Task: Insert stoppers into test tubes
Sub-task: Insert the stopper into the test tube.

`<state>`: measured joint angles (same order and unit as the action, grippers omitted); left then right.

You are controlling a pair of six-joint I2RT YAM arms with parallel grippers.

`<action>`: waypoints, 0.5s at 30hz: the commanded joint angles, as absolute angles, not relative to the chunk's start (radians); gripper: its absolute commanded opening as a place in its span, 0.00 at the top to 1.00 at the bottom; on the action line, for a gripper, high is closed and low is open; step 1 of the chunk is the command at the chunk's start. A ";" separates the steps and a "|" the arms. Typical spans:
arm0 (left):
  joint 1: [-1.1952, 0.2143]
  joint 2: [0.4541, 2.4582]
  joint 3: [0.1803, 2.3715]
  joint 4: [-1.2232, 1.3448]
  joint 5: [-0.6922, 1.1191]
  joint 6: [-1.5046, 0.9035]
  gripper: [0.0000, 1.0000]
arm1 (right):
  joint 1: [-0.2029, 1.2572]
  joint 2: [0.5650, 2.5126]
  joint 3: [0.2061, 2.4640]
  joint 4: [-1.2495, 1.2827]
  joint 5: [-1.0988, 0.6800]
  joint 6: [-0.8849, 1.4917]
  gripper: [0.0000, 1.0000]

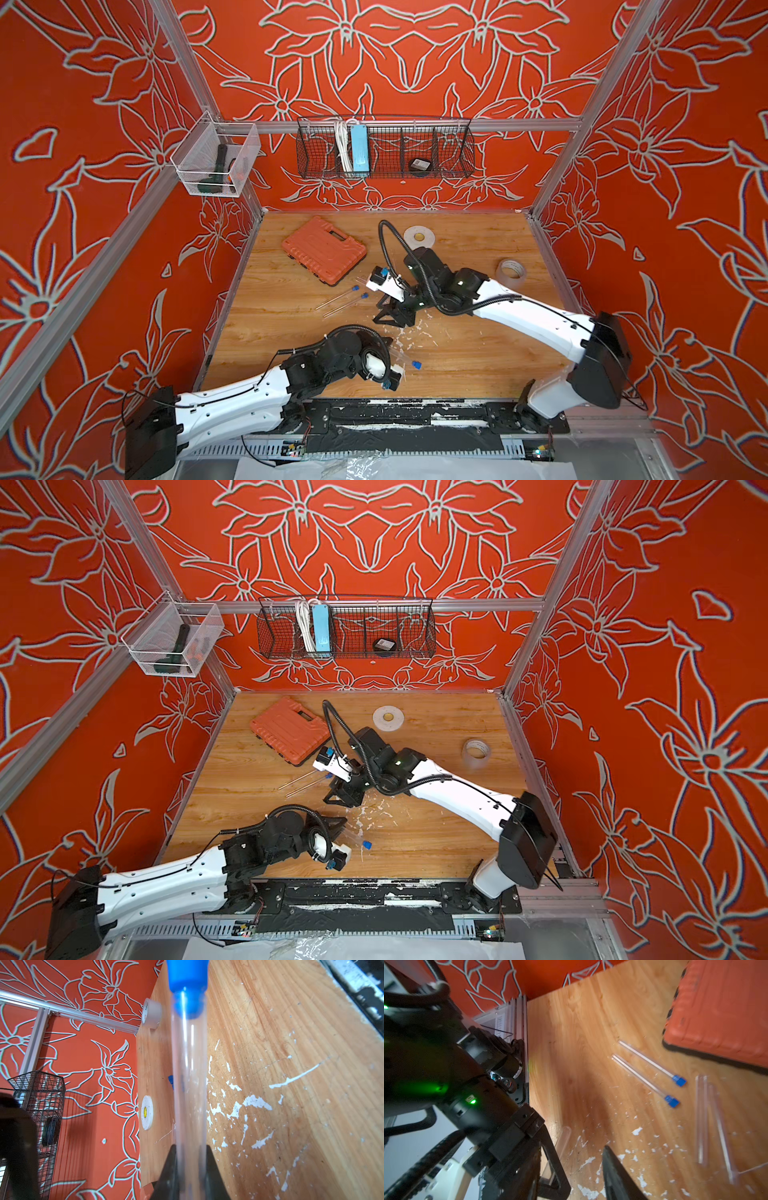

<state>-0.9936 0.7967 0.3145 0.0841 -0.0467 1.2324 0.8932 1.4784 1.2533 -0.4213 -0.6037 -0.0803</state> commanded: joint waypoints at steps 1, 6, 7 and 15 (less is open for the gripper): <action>-0.980 0.793 0.327 0.121 -0.009 1.194 1.00 | 0.827 1.354 1.184 -0.352 -0.545 0.005 0.49; -0.951 0.785 0.359 0.221 0.009 0.969 1.00 | 0.644 1.157 1.109 -0.440 -0.446 0.311 0.53; -0.943 0.783 0.366 0.247 0.021 0.901 1.00 | 0.602 1.117 1.088 -0.460 -0.458 0.380 0.54; -0.884 0.782 0.348 0.470 0.140 0.470 1.00 | 0.494 0.879 0.850 -0.189 -0.822 0.873 0.53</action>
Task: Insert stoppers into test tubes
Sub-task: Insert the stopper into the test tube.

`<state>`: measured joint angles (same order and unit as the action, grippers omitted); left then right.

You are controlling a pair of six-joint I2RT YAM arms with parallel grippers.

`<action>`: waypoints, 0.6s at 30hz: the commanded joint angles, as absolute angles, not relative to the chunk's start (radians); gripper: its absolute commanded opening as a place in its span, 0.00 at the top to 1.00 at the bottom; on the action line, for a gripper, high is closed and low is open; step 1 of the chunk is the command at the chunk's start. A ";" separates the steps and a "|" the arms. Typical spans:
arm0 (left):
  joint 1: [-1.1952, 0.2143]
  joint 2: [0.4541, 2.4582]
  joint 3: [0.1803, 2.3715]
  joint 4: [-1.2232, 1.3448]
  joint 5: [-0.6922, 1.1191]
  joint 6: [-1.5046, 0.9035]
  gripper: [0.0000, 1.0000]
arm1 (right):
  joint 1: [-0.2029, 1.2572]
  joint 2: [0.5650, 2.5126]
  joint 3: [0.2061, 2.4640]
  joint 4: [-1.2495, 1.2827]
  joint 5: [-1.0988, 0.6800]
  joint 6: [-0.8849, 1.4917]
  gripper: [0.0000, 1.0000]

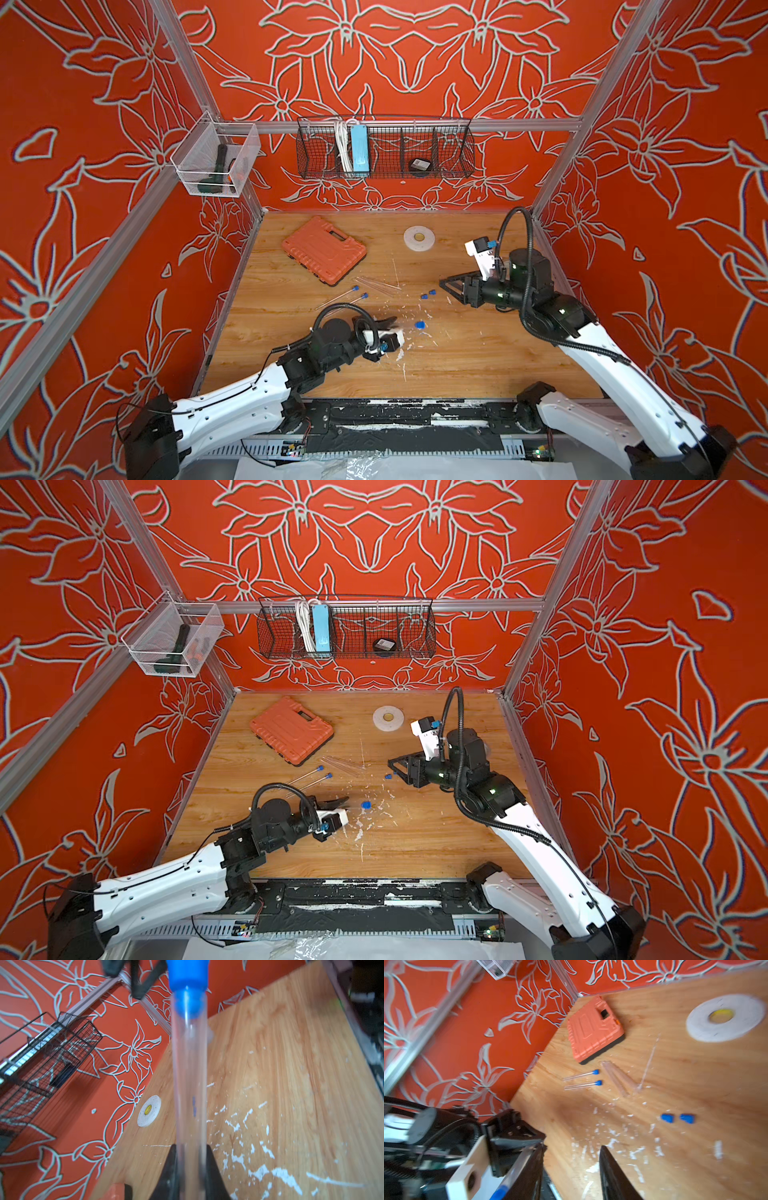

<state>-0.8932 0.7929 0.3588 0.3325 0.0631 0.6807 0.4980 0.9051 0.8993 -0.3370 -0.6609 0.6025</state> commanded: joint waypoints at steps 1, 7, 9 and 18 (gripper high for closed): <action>-0.884 0.782 0.336 0.504 0.154 0.442 1.00 | 0.494 0.868 0.828 -0.127 -0.863 0.937 0.50; -0.865 0.809 0.309 0.624 0.208 0.363 1.00 | 0.501 0.865 0.777 0.061 -0.964 1.130 0.39; -0.857 0.817 0.305 0.646 0.229 0.350 1.00 | 0.506 0.874 0.772 0.120 -0.975 1.172 0.37; -0.827 0.837 0.292 0.705 0.283 0.316 1.00 | 0.610 0.940 0.823 0.128 -0.985 1.168 0.35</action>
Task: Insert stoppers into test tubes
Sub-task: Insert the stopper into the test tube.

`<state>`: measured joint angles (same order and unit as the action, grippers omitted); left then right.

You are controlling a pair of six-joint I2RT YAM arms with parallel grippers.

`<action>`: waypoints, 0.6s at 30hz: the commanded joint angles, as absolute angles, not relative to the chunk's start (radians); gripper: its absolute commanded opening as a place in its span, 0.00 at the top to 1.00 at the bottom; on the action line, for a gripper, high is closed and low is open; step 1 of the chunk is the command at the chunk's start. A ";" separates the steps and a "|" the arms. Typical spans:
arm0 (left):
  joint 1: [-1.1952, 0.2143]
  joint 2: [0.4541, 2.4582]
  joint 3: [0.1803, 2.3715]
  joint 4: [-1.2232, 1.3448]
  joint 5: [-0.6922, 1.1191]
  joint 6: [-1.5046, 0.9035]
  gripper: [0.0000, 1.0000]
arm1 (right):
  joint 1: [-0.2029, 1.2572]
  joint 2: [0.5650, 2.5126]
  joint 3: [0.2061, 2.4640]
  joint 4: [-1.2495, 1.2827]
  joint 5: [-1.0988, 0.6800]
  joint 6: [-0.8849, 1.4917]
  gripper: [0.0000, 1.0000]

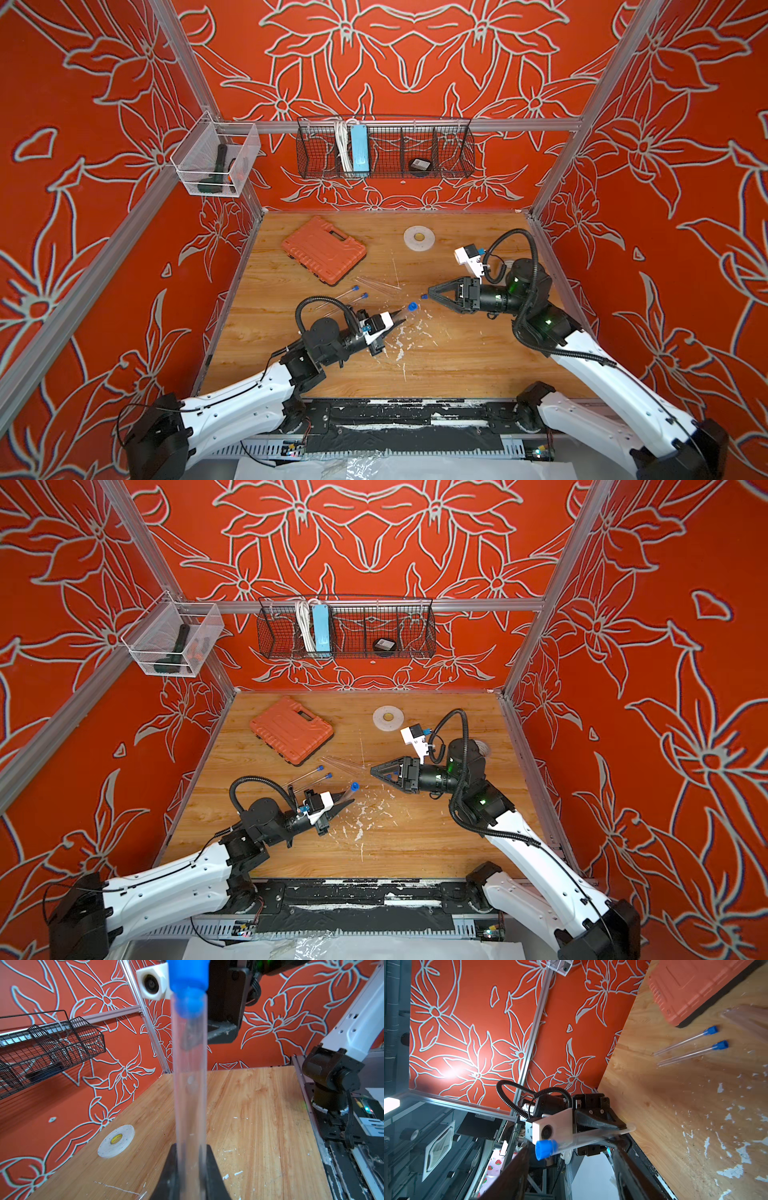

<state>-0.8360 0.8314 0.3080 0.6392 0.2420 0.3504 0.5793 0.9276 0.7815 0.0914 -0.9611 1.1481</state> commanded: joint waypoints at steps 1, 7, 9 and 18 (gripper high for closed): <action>-0.825 0.838 0.292 0.709 0.287 0.313 1.00 | 0.624 0.946 0.830 0.123 -0.978 1.161 0.35; -0.818 0.842 0.291 0.716 0.310 0.307 1.00 | 0.678 0.983 0.850 0.177 -0.974 1.171 0.32; -0.815 0.842 0.290 0.722 0.319 0.304 1.00 | 0.688 0.992 0.855 0.184 -0.971 1.170 0.32; -0.807 0.839 0.282 0.751 0.350 0.280 1.00 | 0.716 1.019 0.850 0.220 -0.965 1.177 0.37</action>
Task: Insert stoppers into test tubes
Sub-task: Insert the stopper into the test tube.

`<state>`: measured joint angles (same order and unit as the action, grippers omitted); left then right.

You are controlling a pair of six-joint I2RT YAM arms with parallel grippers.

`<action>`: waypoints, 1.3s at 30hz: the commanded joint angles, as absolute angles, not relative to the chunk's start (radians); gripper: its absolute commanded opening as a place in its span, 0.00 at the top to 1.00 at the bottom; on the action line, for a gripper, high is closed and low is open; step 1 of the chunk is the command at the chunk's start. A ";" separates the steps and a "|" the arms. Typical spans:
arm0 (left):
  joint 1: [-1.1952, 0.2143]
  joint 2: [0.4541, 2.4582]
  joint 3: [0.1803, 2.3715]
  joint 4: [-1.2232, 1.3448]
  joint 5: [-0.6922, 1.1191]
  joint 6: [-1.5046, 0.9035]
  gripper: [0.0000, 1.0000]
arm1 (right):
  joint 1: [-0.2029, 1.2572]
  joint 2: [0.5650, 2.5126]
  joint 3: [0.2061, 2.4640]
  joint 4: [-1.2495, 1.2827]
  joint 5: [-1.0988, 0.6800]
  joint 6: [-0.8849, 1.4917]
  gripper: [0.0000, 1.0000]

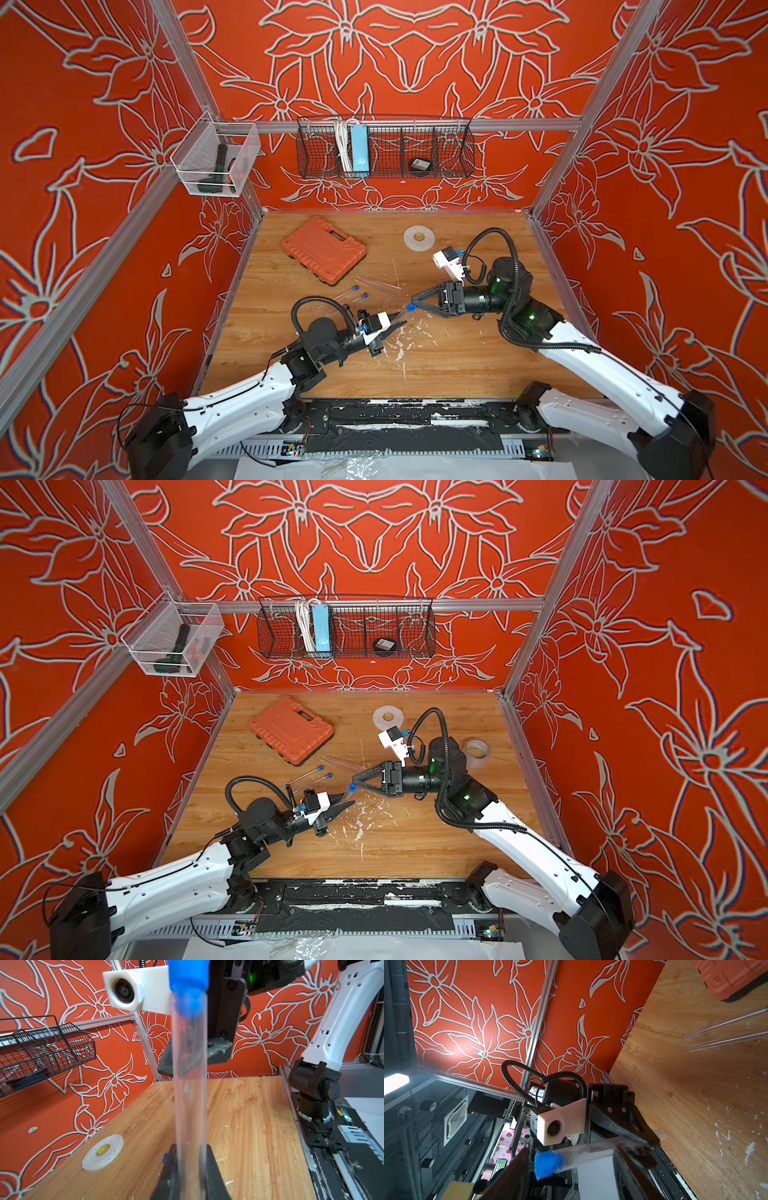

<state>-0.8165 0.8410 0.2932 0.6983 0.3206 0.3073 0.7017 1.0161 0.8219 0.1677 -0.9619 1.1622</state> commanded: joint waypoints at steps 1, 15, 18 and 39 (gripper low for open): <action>-0.805 0.839 0.281 0.756 0.352 0.277 1.00 | 0.718 1.020 0.849 0.222 -0.965 1.175 0.38; -0.792 0.838 0.282 0.779 0.393 0.242 1.00 | 0.739 1.043 0.836 0.279 -0.966 1.194 0.40; -0.789 0.838 0.283 0.788 0.402 0.232 1.00 | 0.741 1.050 0.828 0.293 -0.965 1.197 0.41; -0.779 0.821 0.275 0.913 0.429 0.147 1.00 | 0.764 1.135 0.748 0.380 -0.956 1.209 0.47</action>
<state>-0.7795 0.8406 0.2596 0.7696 0.4053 0.1665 0.7475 1.1099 0.7876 0.4034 -0.9623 1.2041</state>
